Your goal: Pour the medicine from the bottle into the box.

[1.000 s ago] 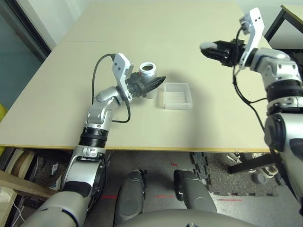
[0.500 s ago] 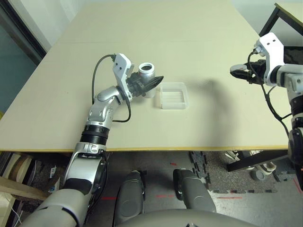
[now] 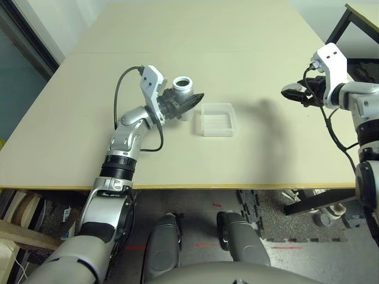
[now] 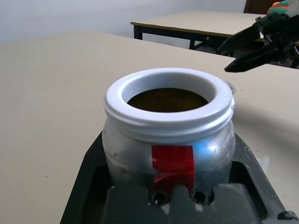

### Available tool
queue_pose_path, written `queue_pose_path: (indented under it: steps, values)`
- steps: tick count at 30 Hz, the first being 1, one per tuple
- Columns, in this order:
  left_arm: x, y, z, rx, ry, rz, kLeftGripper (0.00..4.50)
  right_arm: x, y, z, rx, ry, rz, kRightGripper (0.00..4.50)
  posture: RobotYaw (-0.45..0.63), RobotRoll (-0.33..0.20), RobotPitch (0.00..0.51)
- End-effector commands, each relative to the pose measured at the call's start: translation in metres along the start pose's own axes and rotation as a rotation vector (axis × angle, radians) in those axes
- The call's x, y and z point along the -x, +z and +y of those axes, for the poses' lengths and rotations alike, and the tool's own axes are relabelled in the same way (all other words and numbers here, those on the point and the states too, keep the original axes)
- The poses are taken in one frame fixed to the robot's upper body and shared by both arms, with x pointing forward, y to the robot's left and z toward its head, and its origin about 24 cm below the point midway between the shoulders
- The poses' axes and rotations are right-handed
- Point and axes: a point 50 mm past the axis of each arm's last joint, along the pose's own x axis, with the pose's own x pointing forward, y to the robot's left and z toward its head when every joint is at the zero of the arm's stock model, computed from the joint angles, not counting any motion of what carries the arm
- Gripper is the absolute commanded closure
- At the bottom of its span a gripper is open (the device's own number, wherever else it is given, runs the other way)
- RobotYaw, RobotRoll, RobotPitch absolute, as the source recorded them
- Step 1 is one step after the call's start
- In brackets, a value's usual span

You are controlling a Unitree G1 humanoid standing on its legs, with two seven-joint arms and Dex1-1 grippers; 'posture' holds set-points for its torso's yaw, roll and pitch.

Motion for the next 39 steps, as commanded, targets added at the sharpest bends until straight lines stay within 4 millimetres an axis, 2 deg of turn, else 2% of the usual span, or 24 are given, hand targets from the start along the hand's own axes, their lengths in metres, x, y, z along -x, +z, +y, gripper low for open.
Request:
queue_pose_path:
  steps: [1, 9, 12, 17, 23, 33, 39]
  values:
    - [0.0, 0.001, 0.003, -0.012, 0.008, 0.011, 1.87, -0.001, -0.002, 0.001, -0.014, 0.006, -0.025, 0.0, -0.11, 0.0, 0.12]
    - [-0.002, 0.003, 0.009, -0.016, 0.024, 0.033, 1.87, 0.0, 0.002, 0.007, 0.007, 0.091, -0.075, 0.0, -0.11, 0.0, 0.113]
    - [-0.003, 0.004, 0.012, -0.034, 0.031, 0.062, 1.87, 0.003, 0.007, 0.013, 0.037, 0.195, -0.11, 0.0, -0.11, 0.0, 0.112]
    - [-0.003, 0.009, 0.016, -0.073, 0.023, 0.085, 1.87, 0.014, 0.018, 0.033, 0.107, 0.466, -0.235, 0.0, -0.12, 0.0, 0.109]
    - [-0.004, 0.012, 0.022, -0.094, 0.021, 0.11, 1.87, 0.019, 0.015, 0.052, 0.135, 0.635, -0.29, 0.0, -0.12, 0.0, 0.098]
    - [-0.005, 0.015, 0.026, -0.105, 0.014, 0.12, 1.87, 0.016, -0.006, 0.06, 0.078, 0.654, -0.313, 0.0, -0.12, 0.0, 0.079]
    - [-0.005, 0.014, 0.027, -0.105, 0.016, 0.131, 1.87, 0.014, -0.011, 0.062, 0.063, 0.647, -0.331, 0.0, -0.12, 0.0, 0.076]
